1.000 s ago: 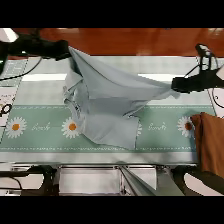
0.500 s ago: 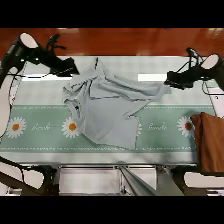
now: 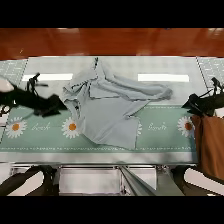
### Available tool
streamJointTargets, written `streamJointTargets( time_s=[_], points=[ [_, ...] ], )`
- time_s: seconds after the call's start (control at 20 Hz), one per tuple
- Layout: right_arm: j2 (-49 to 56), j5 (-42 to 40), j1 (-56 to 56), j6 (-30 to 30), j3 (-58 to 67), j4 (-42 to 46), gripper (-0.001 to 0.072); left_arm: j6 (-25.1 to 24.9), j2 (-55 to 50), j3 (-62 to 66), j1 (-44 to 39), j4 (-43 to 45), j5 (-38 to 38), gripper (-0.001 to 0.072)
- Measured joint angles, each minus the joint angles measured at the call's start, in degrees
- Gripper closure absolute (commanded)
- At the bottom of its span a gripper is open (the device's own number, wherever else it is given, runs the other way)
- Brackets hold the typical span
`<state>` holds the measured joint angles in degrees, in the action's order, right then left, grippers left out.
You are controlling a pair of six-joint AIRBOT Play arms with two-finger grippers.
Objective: Fold the shirts.
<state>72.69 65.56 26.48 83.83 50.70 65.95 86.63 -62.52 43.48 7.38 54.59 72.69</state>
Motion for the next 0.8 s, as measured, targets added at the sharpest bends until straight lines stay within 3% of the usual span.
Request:
streamJointTargets(
  time_s=[0.3, 0.55, 0.8],
  points=[
    [-3.7, -3.0, 1.4, -6.2, -6.8, -10.1, 0.0305, 0.9, 8.8, -22.6, -7.0, -11.5, -6.5, 0.0198],
    [-4.2, -3.1, 1.6, -8.5, -7.7, -13.6, 0.0304, 5.6, 8.7, -26.9, -18.7, -17.1, -18.1, 0.0198],
    [-4.3, -2.7, 1.6, -9.3, -7.9, -14.5, 0.0305, 5.5, 3.9, -27.7, -26.5, -26.5, -24.9, 0.0198]
  ],
)
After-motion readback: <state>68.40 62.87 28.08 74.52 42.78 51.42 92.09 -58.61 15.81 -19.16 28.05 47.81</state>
